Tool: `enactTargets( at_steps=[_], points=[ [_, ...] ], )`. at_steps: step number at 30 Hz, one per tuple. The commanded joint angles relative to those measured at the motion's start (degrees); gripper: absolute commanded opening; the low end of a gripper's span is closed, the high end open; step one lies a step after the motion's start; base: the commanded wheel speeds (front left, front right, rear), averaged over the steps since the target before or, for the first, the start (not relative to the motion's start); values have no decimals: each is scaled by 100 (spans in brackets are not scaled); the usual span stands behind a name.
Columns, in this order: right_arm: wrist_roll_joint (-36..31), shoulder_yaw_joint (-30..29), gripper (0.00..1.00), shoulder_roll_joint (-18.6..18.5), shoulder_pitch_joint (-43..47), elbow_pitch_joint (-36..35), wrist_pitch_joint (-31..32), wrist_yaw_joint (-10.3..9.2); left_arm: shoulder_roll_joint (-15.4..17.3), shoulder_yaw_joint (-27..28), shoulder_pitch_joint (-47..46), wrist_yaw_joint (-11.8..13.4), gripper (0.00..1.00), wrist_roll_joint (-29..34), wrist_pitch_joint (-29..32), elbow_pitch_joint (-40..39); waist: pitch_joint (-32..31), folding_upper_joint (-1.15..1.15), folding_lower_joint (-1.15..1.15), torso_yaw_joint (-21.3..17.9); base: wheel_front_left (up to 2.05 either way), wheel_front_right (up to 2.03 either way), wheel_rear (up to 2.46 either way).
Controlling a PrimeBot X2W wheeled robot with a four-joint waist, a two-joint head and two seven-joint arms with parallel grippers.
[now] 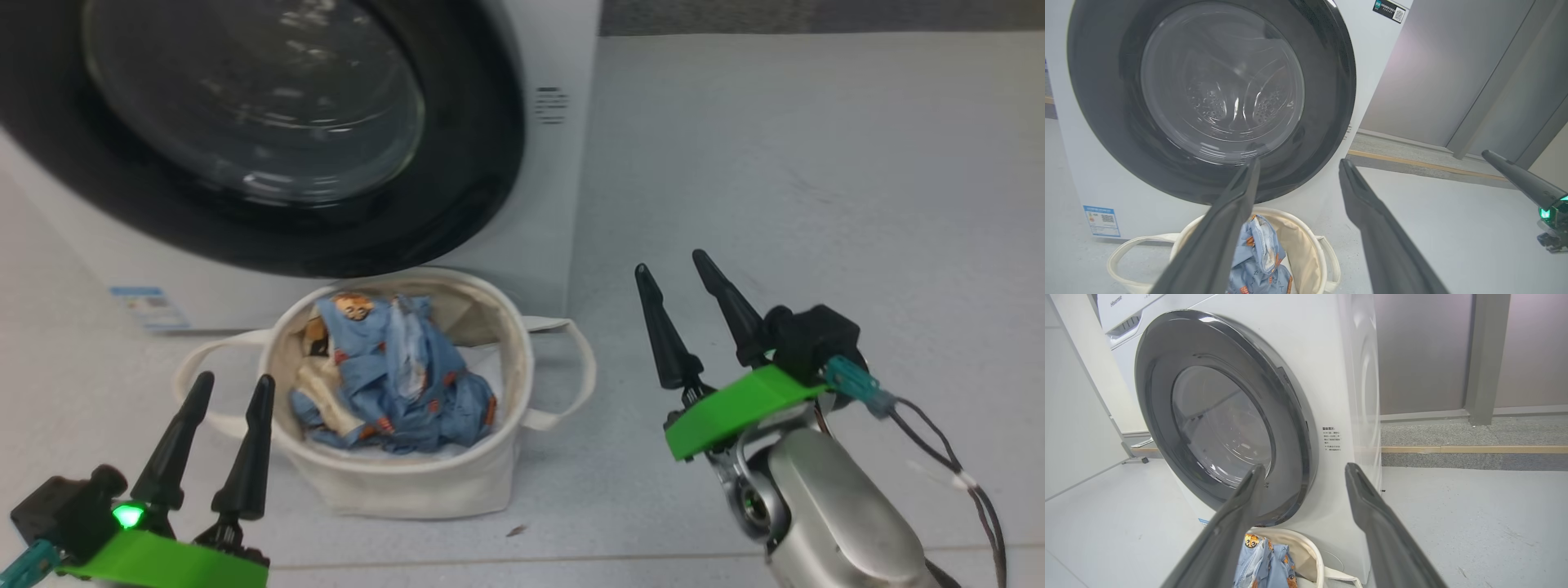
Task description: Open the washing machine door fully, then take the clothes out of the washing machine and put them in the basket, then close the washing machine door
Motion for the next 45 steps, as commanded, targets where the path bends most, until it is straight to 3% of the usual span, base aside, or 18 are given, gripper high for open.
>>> enactTargets(
  at_steps=[1, 16, 45],
  points=[
    [-21, 89, 100, 105, -7, -298, -27, -1, 208, 304, -130, 14, 100, -52, 9, -240, -19, 0, 0, -196, 0, 0, 0],
    [2, 74, 100, -155, 1140, -1576, 142, -1, 263, 319, 182, 111, 100, -175, 108, -589, -117, 0, 0, -257, 0, 0, 0],
    [-234, -168, 100, -38, 1320, -1765, 393, -1, 295, 290, 153, 179, 100, -200, 64, -456, -152, 0, 0, -129, 0, 0, 0]
  ],
)
